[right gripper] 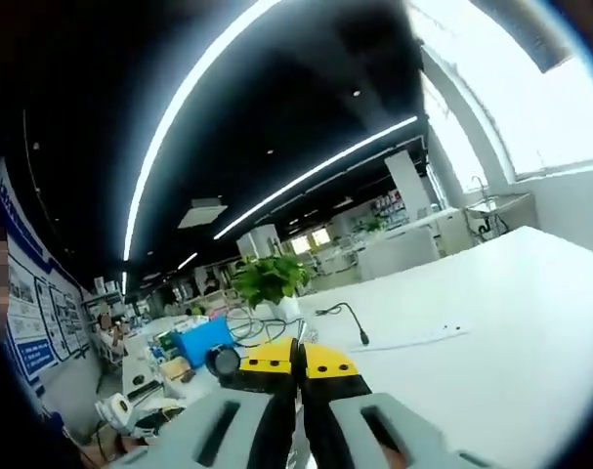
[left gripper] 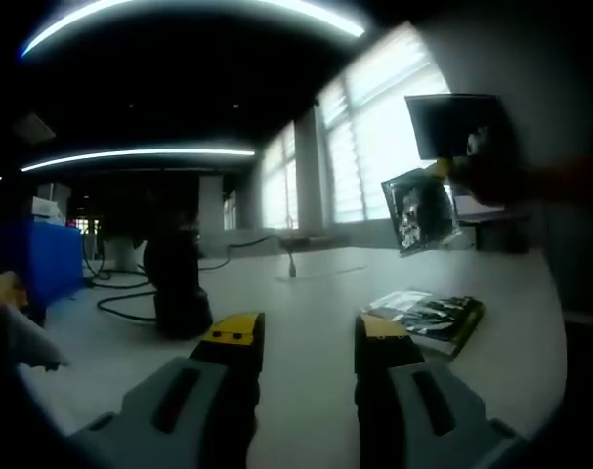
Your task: Clip sheet goods on table flip sheet goods clip sheet goods scan sheet goods put sheet goods back to table
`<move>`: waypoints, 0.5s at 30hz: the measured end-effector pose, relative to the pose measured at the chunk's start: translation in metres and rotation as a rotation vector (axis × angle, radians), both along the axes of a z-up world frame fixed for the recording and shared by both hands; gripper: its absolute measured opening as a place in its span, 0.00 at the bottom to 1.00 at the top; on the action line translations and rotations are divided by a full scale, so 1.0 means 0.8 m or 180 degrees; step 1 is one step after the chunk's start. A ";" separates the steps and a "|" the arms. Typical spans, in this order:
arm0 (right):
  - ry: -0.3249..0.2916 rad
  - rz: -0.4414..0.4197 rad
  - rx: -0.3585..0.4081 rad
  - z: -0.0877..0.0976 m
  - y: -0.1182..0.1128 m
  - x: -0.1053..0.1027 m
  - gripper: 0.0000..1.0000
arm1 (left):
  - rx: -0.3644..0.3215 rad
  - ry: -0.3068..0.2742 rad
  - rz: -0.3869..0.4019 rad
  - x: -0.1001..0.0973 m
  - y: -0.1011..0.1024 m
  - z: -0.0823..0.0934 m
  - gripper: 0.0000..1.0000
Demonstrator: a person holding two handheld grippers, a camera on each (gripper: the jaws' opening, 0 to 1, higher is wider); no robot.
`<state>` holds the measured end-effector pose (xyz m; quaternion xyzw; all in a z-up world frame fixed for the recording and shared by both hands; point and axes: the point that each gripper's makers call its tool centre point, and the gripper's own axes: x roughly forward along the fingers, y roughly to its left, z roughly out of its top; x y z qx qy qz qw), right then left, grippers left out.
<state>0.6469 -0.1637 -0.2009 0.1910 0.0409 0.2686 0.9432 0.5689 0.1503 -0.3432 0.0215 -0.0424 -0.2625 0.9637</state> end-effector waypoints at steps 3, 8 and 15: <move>0.0014 -0.0008 0.0081 0.004 0.011 0.007 0.00 | 0.0001 0.0010 0.0004 0.002 0.001 -0.001 0.29; -0.0041 -0.0009 0.0074 0.014 0.031 0.017 0.00 | 0.0028 0.0023 0.0008 0.004 0.003 -0.004 0.30; -0.0027 -0.0039 0.0252 0.019 0.058 0.039 0.00 | 0.0052 0.0009 0.0012 0.006 0.003 -0.004 0.30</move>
